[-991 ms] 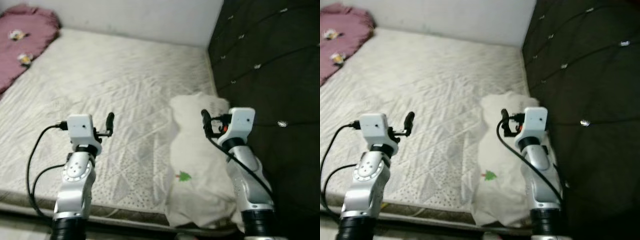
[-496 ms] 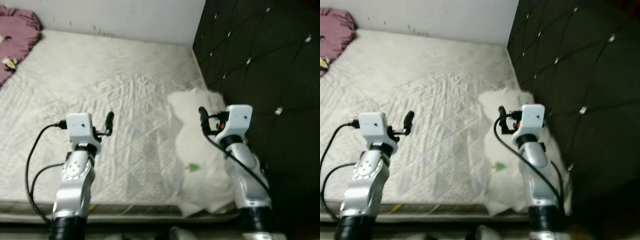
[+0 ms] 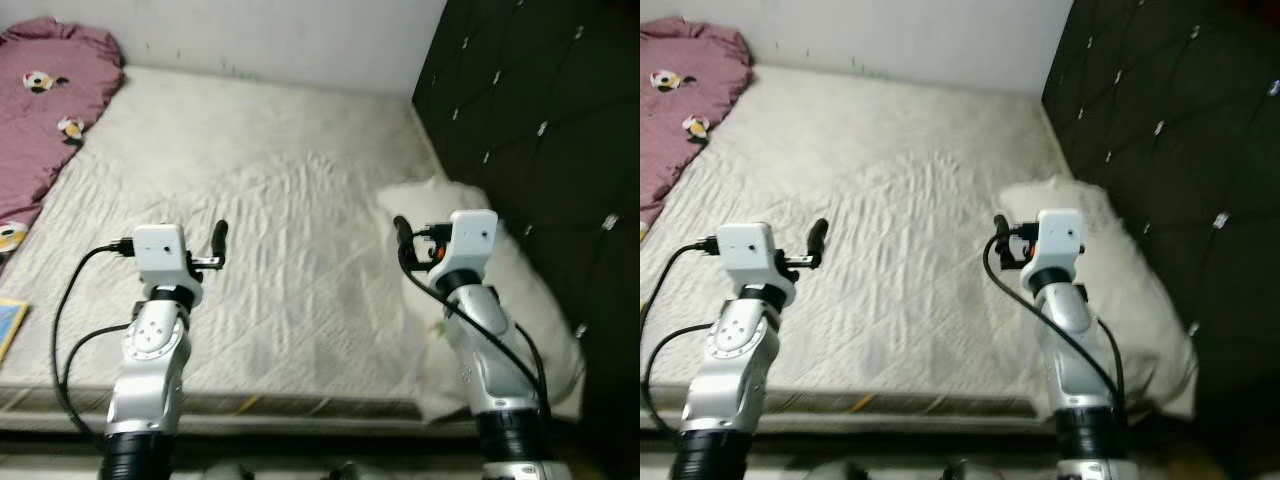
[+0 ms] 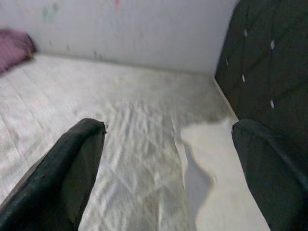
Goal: Clean up the room
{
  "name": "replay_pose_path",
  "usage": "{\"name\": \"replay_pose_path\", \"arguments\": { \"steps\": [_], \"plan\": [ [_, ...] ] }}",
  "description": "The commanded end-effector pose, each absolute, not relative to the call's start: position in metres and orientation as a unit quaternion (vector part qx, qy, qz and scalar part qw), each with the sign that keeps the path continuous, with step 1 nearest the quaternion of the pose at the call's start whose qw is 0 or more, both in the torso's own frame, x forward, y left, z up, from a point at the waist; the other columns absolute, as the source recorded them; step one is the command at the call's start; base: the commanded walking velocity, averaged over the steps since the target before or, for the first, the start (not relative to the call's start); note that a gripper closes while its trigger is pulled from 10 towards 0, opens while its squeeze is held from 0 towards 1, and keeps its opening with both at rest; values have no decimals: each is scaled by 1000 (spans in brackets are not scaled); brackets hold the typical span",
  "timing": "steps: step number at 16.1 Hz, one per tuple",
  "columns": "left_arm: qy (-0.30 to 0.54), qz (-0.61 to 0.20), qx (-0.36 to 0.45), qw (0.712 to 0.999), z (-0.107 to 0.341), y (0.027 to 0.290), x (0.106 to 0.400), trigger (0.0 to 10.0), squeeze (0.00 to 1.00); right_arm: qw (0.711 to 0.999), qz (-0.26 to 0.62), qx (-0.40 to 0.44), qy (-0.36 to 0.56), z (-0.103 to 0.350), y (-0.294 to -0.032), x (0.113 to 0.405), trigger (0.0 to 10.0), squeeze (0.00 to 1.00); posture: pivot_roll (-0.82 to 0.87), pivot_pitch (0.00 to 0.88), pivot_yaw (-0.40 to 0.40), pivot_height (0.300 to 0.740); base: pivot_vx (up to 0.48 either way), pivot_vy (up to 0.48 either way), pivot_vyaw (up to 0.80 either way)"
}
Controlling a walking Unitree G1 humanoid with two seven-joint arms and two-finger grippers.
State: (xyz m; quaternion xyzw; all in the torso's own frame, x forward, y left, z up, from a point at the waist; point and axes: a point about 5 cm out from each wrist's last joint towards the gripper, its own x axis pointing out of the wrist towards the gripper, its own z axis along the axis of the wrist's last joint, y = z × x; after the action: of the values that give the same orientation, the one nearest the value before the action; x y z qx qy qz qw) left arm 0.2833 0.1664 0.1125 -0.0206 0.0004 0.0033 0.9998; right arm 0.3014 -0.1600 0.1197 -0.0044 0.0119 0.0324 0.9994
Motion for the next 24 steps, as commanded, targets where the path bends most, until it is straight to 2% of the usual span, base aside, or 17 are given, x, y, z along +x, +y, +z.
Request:
{"name": "replay_pose_path", "arguments": {
  "steps": [1,24],
  "plan": [
    [-3,-10,-23,1000,116,161,285,10000,0,1000,20,-9,11,120,-166,302,10000,0,-1,0,-89,740,0,461,-681],
    [-6,-10,-18,1000,119,161,288,10000,0,999,35,-15,7,119,-159,306,10000,0,1,0,-88,740,0,479,-30]
  ]
}}
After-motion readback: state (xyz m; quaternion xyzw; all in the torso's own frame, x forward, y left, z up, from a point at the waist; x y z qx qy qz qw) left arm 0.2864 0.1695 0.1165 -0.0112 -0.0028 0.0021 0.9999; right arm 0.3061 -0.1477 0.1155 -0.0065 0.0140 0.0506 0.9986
